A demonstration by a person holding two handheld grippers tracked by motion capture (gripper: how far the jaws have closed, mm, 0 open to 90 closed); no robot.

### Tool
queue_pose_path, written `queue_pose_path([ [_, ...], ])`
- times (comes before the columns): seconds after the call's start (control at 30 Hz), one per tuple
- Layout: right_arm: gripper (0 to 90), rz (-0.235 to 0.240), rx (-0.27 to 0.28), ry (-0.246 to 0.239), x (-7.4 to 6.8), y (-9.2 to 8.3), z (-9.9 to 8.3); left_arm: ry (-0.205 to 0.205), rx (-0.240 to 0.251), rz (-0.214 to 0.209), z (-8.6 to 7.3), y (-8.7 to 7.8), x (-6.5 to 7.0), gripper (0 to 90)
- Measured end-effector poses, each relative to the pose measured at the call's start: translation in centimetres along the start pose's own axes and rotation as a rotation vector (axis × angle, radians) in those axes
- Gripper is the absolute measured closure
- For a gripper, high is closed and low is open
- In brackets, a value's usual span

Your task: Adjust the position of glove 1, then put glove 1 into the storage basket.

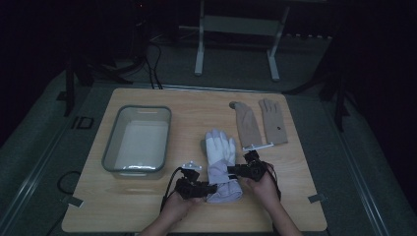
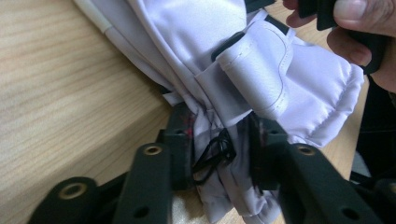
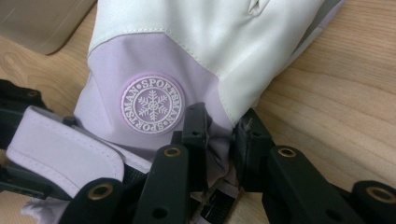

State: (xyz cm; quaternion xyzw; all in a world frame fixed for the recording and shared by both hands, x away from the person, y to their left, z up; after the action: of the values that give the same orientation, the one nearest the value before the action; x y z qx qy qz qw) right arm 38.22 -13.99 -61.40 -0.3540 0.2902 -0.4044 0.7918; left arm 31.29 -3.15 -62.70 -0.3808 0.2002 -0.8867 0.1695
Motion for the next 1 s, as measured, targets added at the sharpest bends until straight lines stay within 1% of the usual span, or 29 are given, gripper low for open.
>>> queue_pose_path([
  [0.07,78.3,0.002,0.007,0.007,-0.1,-0.2,0.1,0.003,-0.002,-0.003,0.1,-0.1,0.1,71.7],
  [0.1,78.3,0.002,0.007,0.007,-0.1,-0.2,0.1,-0.002,-0.002,-0.010,0.1,-0.1,0.1,71.7],
  [0.23,79.3,0.011,0.024,0.011,-0.2,-0.6,0.6,0.016,-0.004,-0.003,0.5,-0.5,0.2,73.9],
  [0.3,79.4,0.014,0.029,0.014,-0.2,-0.8,0.7,0.020,0.001,-0.011,0.8,-0.8,0.2,74.2],
  [0.33,79.5,0.018,0.041,0.009,-0.4,-1.1,1.2,0.029,0.001,-0.004,1.0,-1.0,0.3,74.4],
  [0.37,79.5,0.018,0.041,0.009,-0.4,-1.1,1.2,0.042,0.003,0.002,1.2,-1.3,0.4,74.4],
  [0.43,79.6,0.021,0.062,0.006,-0.7,-1.6,1.9,0.062,0.007,0.011,1.8,-1.9,0.6,74.4],
  [0.5,79.6,0.023,0.083,0.007,-1.0,-2.2,2.6,0.068,0.012,0.006,2.3,-2.4,0.9,74.3],
  [0.53,79.6,0.024,0.088,0.006,-1.1,-2.4,2.8,0.075,0.015,0.013,2.5,-2.6,0.9,74.3],
  [0.6,79.6,0.022,0.102,0.008,-1.3,-2.7,3.2,0.083,0.012,0.012,2.8,-2.9,1.1,74.3],
  [0.7,79.6,0.025,0.109,0.006,-1.5,-3.2,3.6,0.090,0.011,0.012,3.1,-3.2,1.3,74.3],
  [0.83,79.6,0.018,0.111,0.003,-1.5,-3.4,3.8,0.083,0.012,0.008,3.2,-3.2,1.2,74.3],
  [0.87,79.6,0.017,0.112,0.006,-1.5,-3.4,3.8,0.084,0.006,0.004,3.2,-3.2,1.3,74.4],
  [1.0,79.5,0.018,0.115,0.010,-1.5,-3.7,3.9,0.086,0.012,-0.001,3.6,-3.4,1.5,74.4],
])
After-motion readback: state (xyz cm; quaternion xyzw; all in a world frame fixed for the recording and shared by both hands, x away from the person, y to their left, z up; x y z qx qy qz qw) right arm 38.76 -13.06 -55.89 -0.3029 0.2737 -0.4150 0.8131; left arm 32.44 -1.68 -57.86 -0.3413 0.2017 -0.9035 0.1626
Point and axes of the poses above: each handheld gripper's, and its own axes: y roughly forward along the jaws, z roughly out of its top, x roughly to its right, the point moved 10 cm from there along y, roughly forward along the jaws, and after that the axes turned 12 degrees about -z, right-handed, at the moved point
